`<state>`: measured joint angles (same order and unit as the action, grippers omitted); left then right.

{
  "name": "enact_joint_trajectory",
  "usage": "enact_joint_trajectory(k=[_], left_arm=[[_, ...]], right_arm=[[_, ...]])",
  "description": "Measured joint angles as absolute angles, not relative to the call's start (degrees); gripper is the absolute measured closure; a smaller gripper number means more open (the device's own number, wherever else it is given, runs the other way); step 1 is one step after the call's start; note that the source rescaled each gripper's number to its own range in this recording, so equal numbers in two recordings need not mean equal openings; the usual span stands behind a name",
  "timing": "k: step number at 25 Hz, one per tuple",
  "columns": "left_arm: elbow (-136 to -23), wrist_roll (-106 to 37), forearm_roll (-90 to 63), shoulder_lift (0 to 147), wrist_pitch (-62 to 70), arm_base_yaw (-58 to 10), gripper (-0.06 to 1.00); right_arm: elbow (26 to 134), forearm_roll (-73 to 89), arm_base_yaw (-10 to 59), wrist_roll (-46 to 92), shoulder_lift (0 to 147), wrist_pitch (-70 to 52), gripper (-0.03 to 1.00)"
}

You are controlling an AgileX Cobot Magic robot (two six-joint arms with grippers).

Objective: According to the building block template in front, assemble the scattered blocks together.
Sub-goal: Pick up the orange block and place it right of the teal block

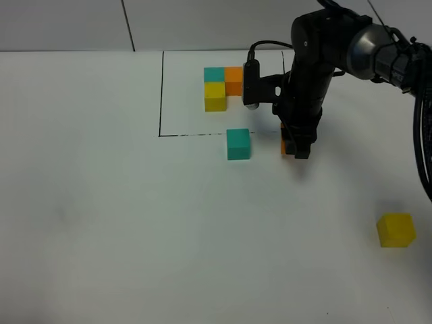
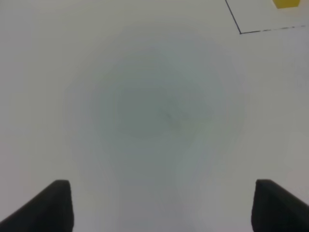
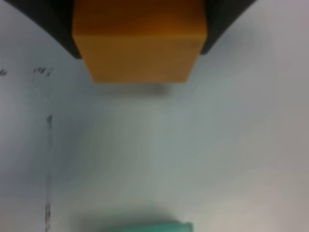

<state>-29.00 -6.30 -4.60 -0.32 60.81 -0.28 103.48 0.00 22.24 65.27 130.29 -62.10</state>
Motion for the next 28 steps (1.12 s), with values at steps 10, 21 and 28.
enact_joint_trajectory(k=[10,21,28], left_arm=[[-29.0,-6.3,-4.6,-0.3,60.8,-0.3,0.12],[-29.0,-6.3,-4.6,-0.3,60.8,-0.3,0.12],[-29.0,-6.3,-4.6,-0.3,60.8,-0.3,0.12]], right_arm=[[109.7,0.9,23.6,66.3,134.3,-63.7,0.96],[109.9,1.4,24.3,66.3,135.4,-61.9,0.96],[110.0,2.2,24.3,67.3,135.8,-60.7,0.96]])
